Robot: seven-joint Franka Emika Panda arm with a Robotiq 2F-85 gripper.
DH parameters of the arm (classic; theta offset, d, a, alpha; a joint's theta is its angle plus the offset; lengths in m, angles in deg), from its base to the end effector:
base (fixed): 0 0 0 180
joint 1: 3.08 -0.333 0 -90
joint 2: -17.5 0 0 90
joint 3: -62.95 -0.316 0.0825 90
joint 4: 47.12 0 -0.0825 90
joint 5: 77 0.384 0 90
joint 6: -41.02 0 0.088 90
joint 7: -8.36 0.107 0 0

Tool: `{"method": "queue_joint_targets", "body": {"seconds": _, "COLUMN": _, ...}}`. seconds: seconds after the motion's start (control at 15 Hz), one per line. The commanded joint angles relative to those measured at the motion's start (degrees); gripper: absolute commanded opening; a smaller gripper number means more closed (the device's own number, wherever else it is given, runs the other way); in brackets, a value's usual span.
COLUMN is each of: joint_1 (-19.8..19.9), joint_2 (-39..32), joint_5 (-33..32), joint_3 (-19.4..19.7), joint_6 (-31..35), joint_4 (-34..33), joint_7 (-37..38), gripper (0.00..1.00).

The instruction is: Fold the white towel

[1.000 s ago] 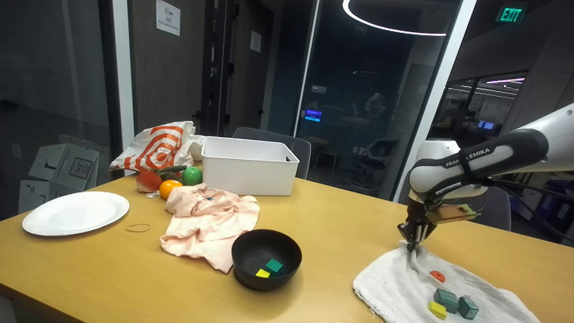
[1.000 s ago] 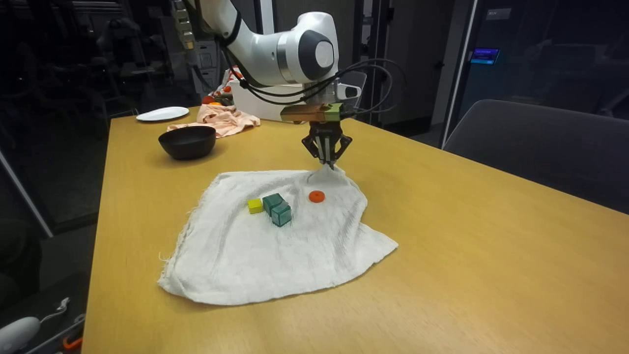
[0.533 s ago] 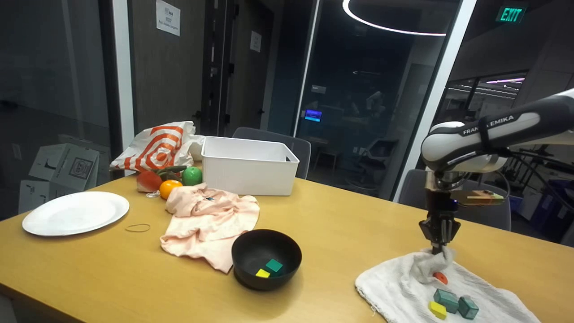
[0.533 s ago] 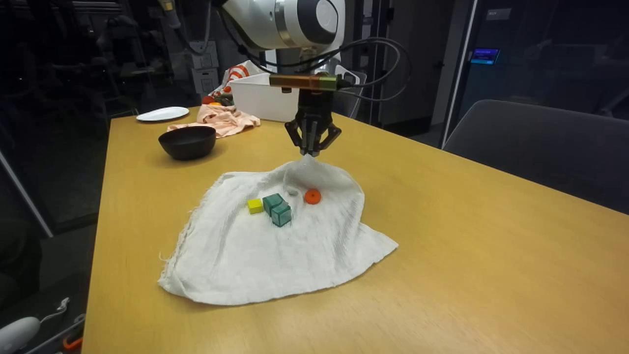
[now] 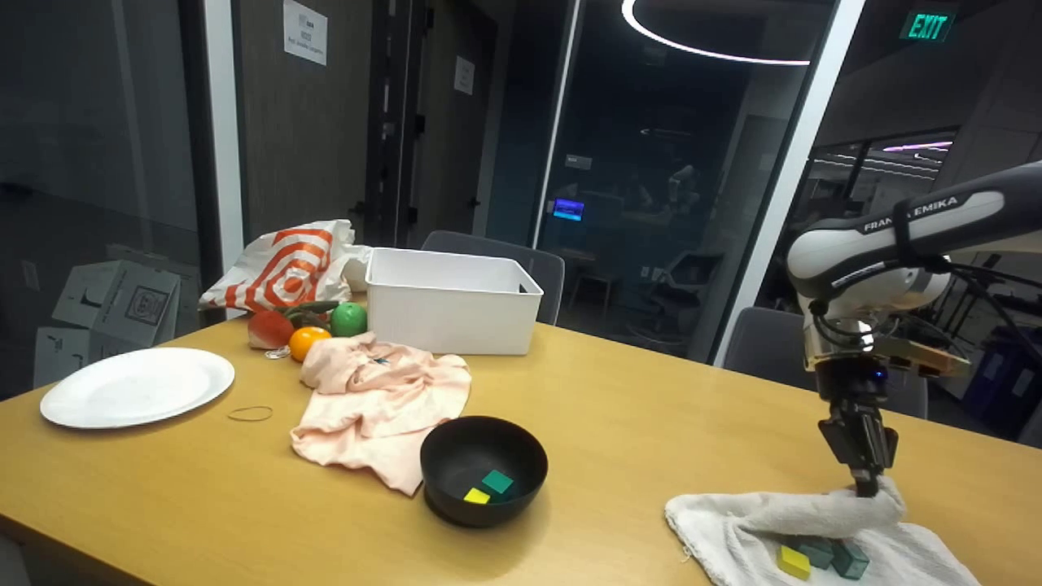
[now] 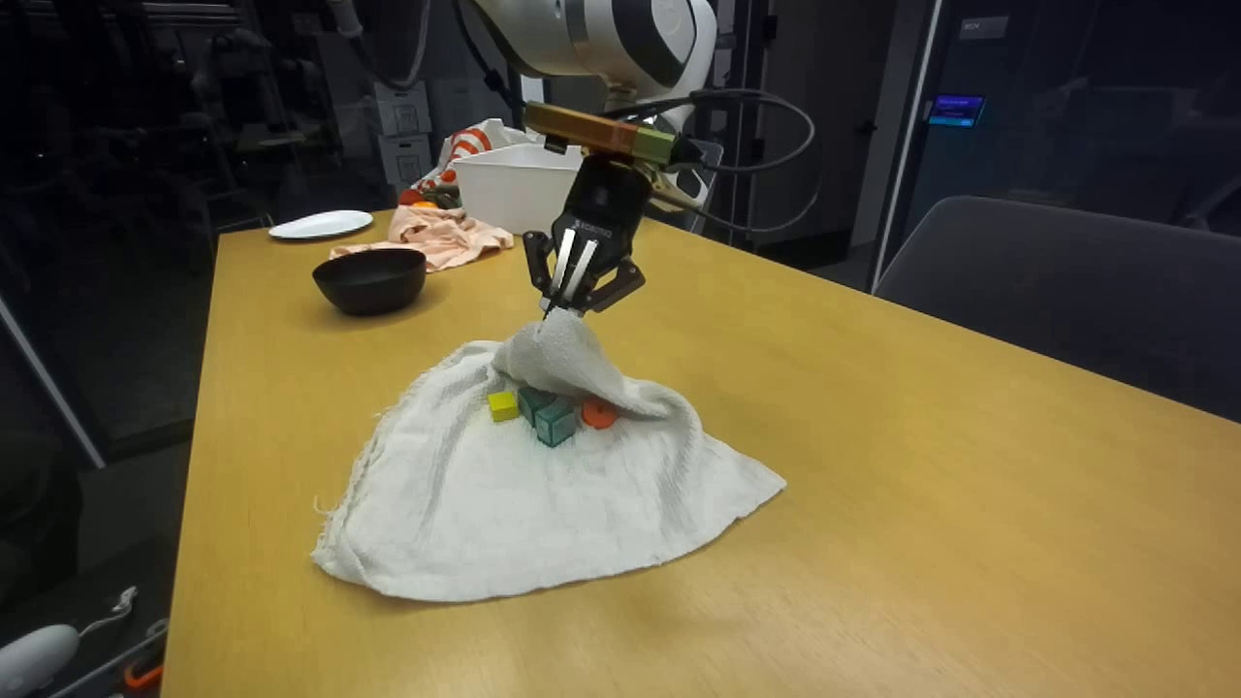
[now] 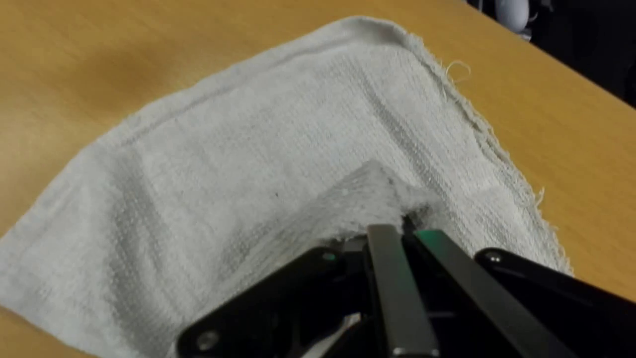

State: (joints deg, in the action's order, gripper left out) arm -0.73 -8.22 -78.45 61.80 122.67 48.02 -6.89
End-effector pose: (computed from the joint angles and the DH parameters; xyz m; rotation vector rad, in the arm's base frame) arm 0.5838 -0.0163 0.3173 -2.8634 -0.3621 1.0207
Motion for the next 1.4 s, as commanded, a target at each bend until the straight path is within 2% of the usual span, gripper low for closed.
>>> {"method": "queue_joint_targets", "body": {"seconds": 0.0, "joint_1": 0.5, "joint_2": 2.6, "joint_5": 0.1, "joint_3": 0.1, "joint_6": -1.9, "joint_4": 5.1, "joint_7": 0.4, "gripper": 0.04}}
{"method": "queue_joint_targets", "body": {"seconds": 0.27, "joint_1": 0.4, "joint_2": 2.7, "joint_5": 1.5, "joint_3": -0.3, "joint_6": -1.6, "joint_4": 10.7, "joint_7": 1.0, "gripper": 0.06}}
{"method": "queue_joint_targets", "body": {"seconds": 0.33, "joint_1": 0.4, "joint_2": 2.6, "joint_5": 2.1, "joint_3": -0.3, "joint_6": -0.7, "joint_4": 12.2, "joint_7": 1.9, "gripper": 0.32}}
{"method": "queue_joint_targets", "body": {"seconds": 0.47, "joint_1": -0.5, "joint_2": 3.7, "joint_5": 1.3, "joint_3": 0.3, "joint_6": 4.2, "joint_4": 15.5, "joint_7": 6.3, "gripper": 0.38}}
{"method": "queue_joint_targets", "body": {"seconds": 0.73, "joint_1": -0.9, "joint_2": 7.4, "joint_5": 1.9, "joint_3": 0.3, "joint_6": 10.7, "joint_4": 18.7, "joint_7": 10.3, "gripper": 0.70}}
{"method": "queue_joint_targets", "body": {"seconds": 1.0, "joint_1": -1.0, "joint_2": 14.1, "joint_5": 2.6, "joint_3": -0.2, "joint_6": 8.3, "joint_4": 18.7, "joint_7": 10.3, "gripper": 0.98}}
{"method": "queue_joint_targets", "body": {"seconds": 1.33, "joint_1": -2.9, "joint_2": 23.0, "joint_5": 2.5, "joint_3": -1.5, "joint_6": 6.1, "joint_4": 21.9, "joint_7": 11.2, "gripper": 1.00}}
